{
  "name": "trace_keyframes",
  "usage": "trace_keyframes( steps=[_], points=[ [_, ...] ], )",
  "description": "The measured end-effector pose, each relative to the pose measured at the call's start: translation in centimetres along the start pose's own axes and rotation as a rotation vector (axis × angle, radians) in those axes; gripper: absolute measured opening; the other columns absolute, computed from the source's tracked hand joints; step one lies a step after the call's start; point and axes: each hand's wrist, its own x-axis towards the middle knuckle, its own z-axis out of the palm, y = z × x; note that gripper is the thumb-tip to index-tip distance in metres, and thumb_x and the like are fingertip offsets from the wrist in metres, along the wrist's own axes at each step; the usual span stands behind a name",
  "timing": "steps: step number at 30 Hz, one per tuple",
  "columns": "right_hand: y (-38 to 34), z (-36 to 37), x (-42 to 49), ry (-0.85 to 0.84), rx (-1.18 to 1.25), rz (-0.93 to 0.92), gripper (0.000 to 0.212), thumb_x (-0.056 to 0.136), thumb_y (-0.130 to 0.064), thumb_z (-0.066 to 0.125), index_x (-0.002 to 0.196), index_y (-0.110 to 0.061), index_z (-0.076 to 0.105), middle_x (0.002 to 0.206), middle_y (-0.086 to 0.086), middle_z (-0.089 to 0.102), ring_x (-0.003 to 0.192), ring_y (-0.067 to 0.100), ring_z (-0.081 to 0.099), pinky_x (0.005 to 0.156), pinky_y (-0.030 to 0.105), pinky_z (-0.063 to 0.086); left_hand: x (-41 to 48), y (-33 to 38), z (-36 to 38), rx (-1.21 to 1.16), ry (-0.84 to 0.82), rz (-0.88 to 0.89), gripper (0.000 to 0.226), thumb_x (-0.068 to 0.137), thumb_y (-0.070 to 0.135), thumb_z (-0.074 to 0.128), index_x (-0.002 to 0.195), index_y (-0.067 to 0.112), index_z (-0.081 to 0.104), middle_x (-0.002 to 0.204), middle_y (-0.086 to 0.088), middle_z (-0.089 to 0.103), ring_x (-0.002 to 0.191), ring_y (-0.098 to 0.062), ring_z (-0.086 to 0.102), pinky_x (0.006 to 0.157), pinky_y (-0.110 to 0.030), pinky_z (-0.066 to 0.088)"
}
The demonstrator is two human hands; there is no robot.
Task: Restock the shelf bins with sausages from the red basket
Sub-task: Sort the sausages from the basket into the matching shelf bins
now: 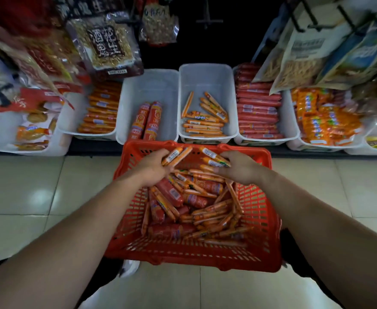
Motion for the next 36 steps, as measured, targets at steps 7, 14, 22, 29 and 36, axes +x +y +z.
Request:
trace_keyframes(
  steps=[7, 14, 22, 29, 36],
  points=[
    [-3.9, -7.1, 4.0, 0.201, -0.040, -0.014, 0.038, 0.095, -0.035, 0.065, 0.126, -0.014, 0.059, 0.106, 0.006, 0.067, 0.081, 0.018, 0.063, 0.062, 0.026, 0.040, 0.7, 1.1, -5.5, 0.020, 0.173, 0.013, 0.043, 0.099, 0.024, 0.060, 0.140, 0.021, 0.047, 0.099, 0.000, 0.066, 0.080, -0.012, 0.064, 0.063, -0.025, 0.044],
    [-6.1, -7.6, 9.7, 0.115, -0.263, -0.015, 0.057, 0.098, -0.025, 0.062, 0.150, -0.014, 0.042, 0.159, 0.007, 0.034, 0.146, 0.025, 0.030, 0.104, 0.021, 0.024, 3.1, -0.5, -6.4, 0.012, 0.241, 0.015, 0.037, 0.098, 0.026, 0.061, 0.134, 0.024, 0.054, 0.105, -0.003, 0.067, 0.092, -0.019, 0.064, 0.071, -0.029, 0.043],
    [-0.1, -7.0, 7.5, 0.358, -0.187, 0.095, 0.027, 0.093, -0.030, 0.057, 0.119, -0.026, 0.063, 0.119, 0.007, 0.063, 0.106, 0.030, 0.062, 0.086, 0.041, 0.052, 8.7, 3.8, -4.6, 0.148, 0.231, 0.114, 0.028, 0.095, 0.021, 0.064, 0.123, 0.024, 0.061, 0.105, 0.002, 0.065, 0.083, -0.013, 0.057, 0.067, -0.026, 0.038],
    [3.6, -6.6, 5.1, 0.431, -0.041, 0.114, 0.029, 0.090, -0.021, 0.062, 0.119, -0.025, 0.065, 0.115, 0.001, 0.064, 0.103, 0.023, 0.063, 0.087, 0.037, 0.052, 14.9, 9.8, -1.4, 0.288, 0.194, 0.238, 0.036, 0.094, 0.019, 0.066, 0.129, 0.028, 0.062, 0.120, -0.004, 0.067, 0.098, -0.024, 0.063, 0.078, -0.034, 0.049],
    [3.6, -7.3, 7.2, 0.501, -0.043, 0.064, 0.029, 0.091, -0.023, 0.060, 0.119, -0.022, 0.064, 0.115, 0.002, 0.065, 0.104, 0.025, 0.061, 0.086, 0.038, 0.051, 17.0, 9.7, -0.2, 0.229, 0.128, 0.211, 0.039, 0.087, 0.026, 0.076, 0.125, 0.023, 0.066, 0.125, 0.001, 0.067, 0.110, -0.017, 0.063, 0.098, -0.034, 0.050]
  ],
)
